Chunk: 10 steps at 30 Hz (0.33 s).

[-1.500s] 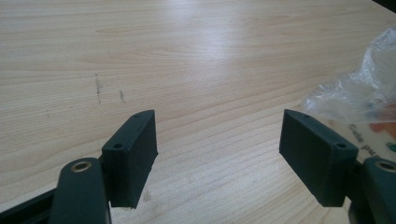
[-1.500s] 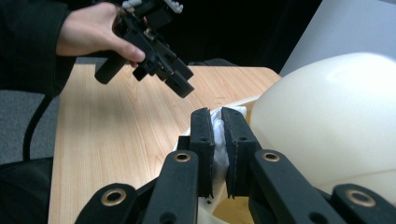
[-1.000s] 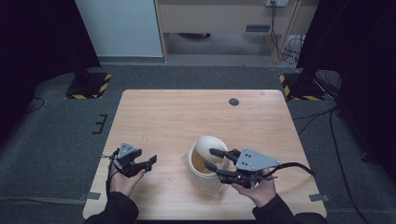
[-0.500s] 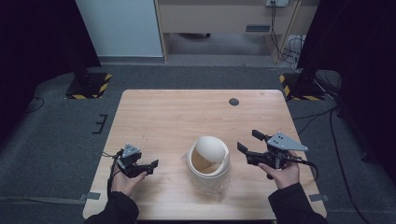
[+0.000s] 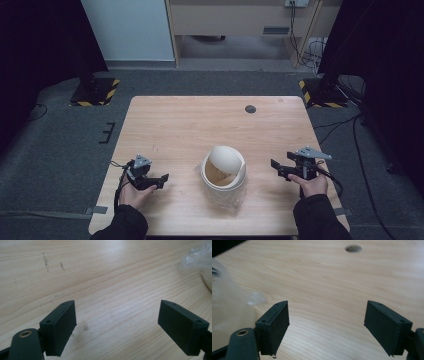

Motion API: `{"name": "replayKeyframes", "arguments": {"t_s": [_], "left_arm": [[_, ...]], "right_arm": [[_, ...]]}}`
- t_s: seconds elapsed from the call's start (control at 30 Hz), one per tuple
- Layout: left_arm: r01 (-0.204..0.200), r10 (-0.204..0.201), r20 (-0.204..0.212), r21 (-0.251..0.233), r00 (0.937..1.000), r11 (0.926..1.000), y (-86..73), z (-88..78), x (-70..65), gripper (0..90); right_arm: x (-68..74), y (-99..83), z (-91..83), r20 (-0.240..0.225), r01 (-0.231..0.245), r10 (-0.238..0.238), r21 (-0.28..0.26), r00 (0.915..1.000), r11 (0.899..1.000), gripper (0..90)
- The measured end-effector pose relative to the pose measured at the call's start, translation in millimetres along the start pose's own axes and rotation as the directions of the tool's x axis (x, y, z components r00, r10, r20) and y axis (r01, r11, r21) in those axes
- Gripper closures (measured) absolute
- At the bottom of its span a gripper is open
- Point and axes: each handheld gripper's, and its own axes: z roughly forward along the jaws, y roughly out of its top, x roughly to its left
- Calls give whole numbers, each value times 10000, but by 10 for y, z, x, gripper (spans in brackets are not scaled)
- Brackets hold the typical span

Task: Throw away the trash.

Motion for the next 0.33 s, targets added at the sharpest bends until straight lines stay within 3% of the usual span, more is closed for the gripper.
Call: {"name": "replayKeyframes", "arguments": {"t_s": [0.1,0.2,0.33], "left_arm": [[-140,141,-15,182,9999,9997,-10,20,9,142],[-265,266,-31,362,9996,9990,-22,38,13,135],[-385,393,-116,586,9992,9975,-35,58,18,126]], "right_arm": [[-123,-64,25,566,-46,15,556,9984,9984,183],[-225,-94,31,1028,171,-267,930,9943,9955,178],[-305,-135,55,1090,128,-253,1139,9937,9934,162]]}}
